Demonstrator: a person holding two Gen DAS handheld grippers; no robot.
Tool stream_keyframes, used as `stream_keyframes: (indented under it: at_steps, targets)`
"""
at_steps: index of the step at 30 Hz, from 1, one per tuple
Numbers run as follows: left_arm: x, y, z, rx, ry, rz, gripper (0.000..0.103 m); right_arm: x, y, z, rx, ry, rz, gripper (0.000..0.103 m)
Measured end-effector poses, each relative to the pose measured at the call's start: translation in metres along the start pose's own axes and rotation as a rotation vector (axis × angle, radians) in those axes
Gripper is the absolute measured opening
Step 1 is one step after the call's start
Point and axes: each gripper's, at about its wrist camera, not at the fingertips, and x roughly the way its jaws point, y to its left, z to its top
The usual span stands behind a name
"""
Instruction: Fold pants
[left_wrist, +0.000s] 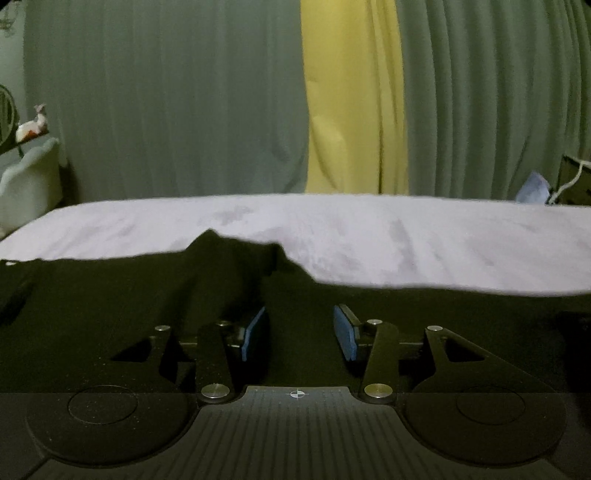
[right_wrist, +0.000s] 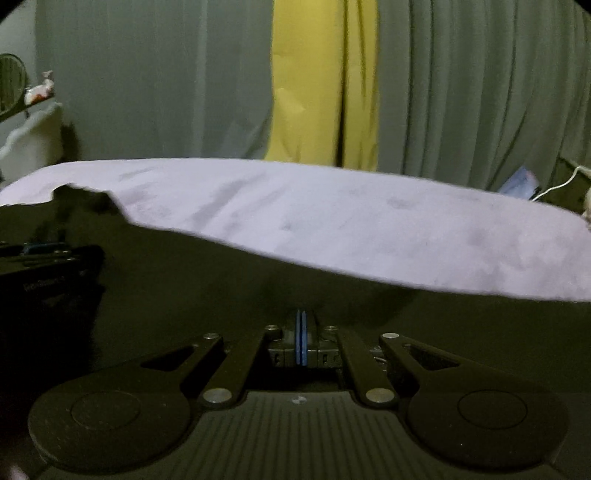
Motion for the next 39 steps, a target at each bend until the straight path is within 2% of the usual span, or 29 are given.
stream_keyframes:
  at_steps: [2, 4, 6, 8, 12, 14, 15, 16, 17, 18, 19, 22, 26, 29, 32, 34, 36, 39]
  targets:
    - [0.012, -0.002, 0.003, 0.008, -0.008, 0.005, 0.048, 0.012, -0.007, 0.009, 0.019, 0.007, 0.001, 0.0]
    - [0.026, -0.004, 0.012, 0.008, 0.008, -0.003, 0.048, 0.021, -0.01, 0.014, -0.014, -0.002, -0.031, 0.0]
    - [0.038, -0.002, 0.016, -0.001, 0.016, -0.004, 0.049, 0.032, -0.015, 0.01, -0.035, -0.025, -0.056, 0.0]
    - [0.045, -0.006, 0.016, 0.012, 0.021, 0.004, 0.049, 0.037, -0.023, 0.007, -0.003, -0.041, -0.047, 0.0]
    - [0.042, -0.011, 0.02, 0.042, 0.027, 0.02, 0.05, 0.035, -0.036, 0.009, 0.049, -0.033, -0.018, 0.001]
    - [0.027, -0.013, 0.023, 0.066, 0.032, 0.031, 0.051, 0.025, -0.035, 0.013, 0.042, -0.031, -0.041, 0.002]
    - [0.016, -0.014, 0.024, 0.079, 0.031, 0.04, 0.056, 0.015, -0.034, 0.013, 0.037, -0.034, -0.053, 0.005]
    - [0.005, -0.015, 0.022, 0.085, 0.026, 0.041, 0.063, 0.004, -0.035, 0.011, 0.041, -0.042, -0.046, 0.013]
    - [-0.009, -0.016, 0.02, 0.08, 0.021, 0.024, 0.066, -0.009, -0.038, 0.006, 0.056, -0.053, -0.025, 0.019]
    - [-0.022, -0.016, 0.018, 0.06, 0.023, -0.005, 0.07, -0.021, -0.04, -0.001, 0.068, -0.061, -0.003, 0.032]
    - [-0.036, -0.016, 0.014, 0.02, 0.026, -0.047, 0.075, -0.033, -0.042, -0.009, 0.067, -0.065, 0.01, 0.039]
    - [-0.052, -0.026, 0.001, -0.032, 0.073, -0.124, 0.079, -0.051, -0.046, -0.029, 0.042, -0.047, -0.002, 0.04]
    - [-0.041, -0.054, -0.013, 0.081, 0.078, -0.091, 0.084, -0.04, -0.049, -0.028, 0.04, -0.026, -0.047, 0.041]
    - [-0.029, -0.054, -0.01, 0.02, 0.099, -0.104, 0.094, -0.023, -0.05, -0.026, 0.012, -0.023, -0.083, 0.046]
    - [-0.012, -0.06, -0.003, 0.024, 0.123, -0.091, 0.101, -0.005, -0.053, -0.021, -0.008, -0.019, -0.137, 0.07]
    - [-0.003, -0.064, 0.0, 0.037, 0.111, -0.08, 0.103, 0.008, -0.062, -0.014, 0.02, 0.011, -0.158, 0.098]
    - [0.006, -0.066, 0.002, 0.024, 0.104, -0.071, 0.103, 0.02, -0.075, -0.007, 0.075, 0.043, -0.14, 0.099]
    - [0.016, -0.068, 0.004, 0.021, 0.077, -0.061, 0.103, 0.026, -0.077, -0.005, 0.04, 0.027, -0.135, 0.099]
